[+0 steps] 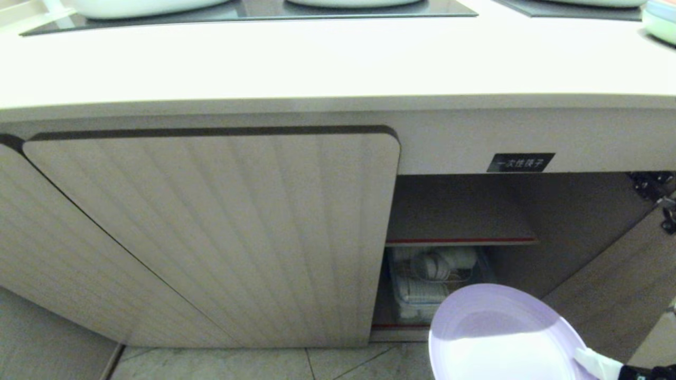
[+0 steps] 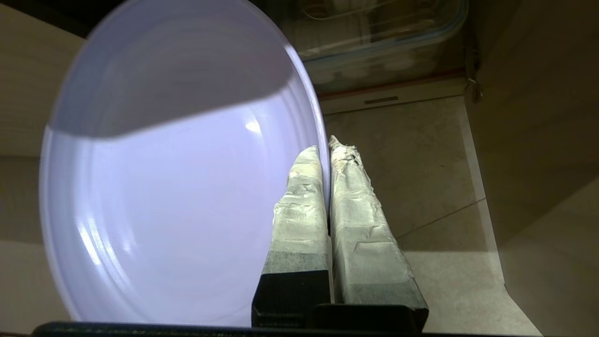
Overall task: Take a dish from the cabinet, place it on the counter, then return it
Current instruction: Place it on the table
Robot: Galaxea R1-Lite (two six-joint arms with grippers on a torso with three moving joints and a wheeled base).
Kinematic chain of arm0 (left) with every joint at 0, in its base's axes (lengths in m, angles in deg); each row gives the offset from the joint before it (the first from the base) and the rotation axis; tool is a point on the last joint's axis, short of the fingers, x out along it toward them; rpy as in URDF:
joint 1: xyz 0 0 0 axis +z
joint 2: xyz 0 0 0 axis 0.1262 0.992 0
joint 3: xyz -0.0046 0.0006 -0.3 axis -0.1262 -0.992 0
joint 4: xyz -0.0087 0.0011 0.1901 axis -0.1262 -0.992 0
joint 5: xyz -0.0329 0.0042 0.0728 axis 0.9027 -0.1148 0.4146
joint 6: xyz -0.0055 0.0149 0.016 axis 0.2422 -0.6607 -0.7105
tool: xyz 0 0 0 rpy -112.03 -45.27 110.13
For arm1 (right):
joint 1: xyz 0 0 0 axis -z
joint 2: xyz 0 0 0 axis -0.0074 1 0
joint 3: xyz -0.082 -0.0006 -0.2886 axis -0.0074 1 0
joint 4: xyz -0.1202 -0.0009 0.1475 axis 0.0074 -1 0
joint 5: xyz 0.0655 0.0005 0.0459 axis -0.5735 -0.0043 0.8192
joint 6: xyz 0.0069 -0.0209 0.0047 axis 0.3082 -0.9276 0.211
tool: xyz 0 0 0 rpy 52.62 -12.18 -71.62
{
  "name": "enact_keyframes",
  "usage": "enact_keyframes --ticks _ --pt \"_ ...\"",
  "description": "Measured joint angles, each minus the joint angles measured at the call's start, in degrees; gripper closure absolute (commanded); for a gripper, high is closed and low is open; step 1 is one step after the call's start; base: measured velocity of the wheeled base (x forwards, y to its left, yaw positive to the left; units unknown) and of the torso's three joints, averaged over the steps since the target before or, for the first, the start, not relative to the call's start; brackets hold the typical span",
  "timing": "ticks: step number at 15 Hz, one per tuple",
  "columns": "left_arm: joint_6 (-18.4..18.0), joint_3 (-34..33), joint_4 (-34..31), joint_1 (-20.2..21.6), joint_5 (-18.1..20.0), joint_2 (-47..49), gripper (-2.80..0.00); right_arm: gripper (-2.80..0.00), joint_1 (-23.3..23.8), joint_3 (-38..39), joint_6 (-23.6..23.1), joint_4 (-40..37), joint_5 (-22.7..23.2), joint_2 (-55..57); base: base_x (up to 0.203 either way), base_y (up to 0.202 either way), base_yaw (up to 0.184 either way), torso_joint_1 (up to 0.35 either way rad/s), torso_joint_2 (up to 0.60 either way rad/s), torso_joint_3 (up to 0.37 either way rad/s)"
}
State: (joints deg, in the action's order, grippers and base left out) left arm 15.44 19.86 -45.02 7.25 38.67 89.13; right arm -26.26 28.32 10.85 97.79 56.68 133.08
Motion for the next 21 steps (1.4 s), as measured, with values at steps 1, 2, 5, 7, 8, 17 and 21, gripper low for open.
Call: enact_keyframes --ticks 1,2,5,7,8,17,21 --pt "0.0 0.0 0.0 0.0 0.0 0.0 0.0 0.0 -0.1 -0.1 0.0 0.0 0.0 0.0 0.0 0.0 0.0 0.19 -0.47 -0.286" --pt "0.0 0.0 0.0 0.0 0.0 0.0 0.0 0.0 -0.2 -0.1 0.0 0.0 0.0 0.1 0.0 0.0 0.0 0.188 -0.47 -0.276" --pt "0.0 0.0 0.0 0.0 0.0 0.0 0.0 0.0 -0.4 -0.1 0.0 0.0 0.0 0.2 0.0 0.0 0.0 0.2 -0.47 -0.281" --pt "0.0 0.0 0.0 0.0 0.0 0.0 0.0 0.0 -0.4 -0.1 0.0 0.0 0.1 0.2 0.0 0.0 0.0 0.214 -0.48 -0.285" --pt "0.0 0.0 -0.1 0.0 0.0 0.0 0.0 0.0 -0.4 -0.2 0.0 0.0 0.1 0.2 0.0 0.0 0.0 0.204 -0.49 -0.281" --pt "0.0 0.0 0.0 0.0 0.0 0.0 0.0 0.0 -0.6 -1.9 0.1 -0.6 1.7 0.7 0.0 0.0 0.0 0.241 -0.52 -0.287" --pt "0.0 0.0 -0.1 0.0 0.0 0.0 0.0 0.0 -1.0 -2.2 0.1 -0.7 2.0 0.8 0.0 0.0 0.0 0.27 -0.57 -0.307"
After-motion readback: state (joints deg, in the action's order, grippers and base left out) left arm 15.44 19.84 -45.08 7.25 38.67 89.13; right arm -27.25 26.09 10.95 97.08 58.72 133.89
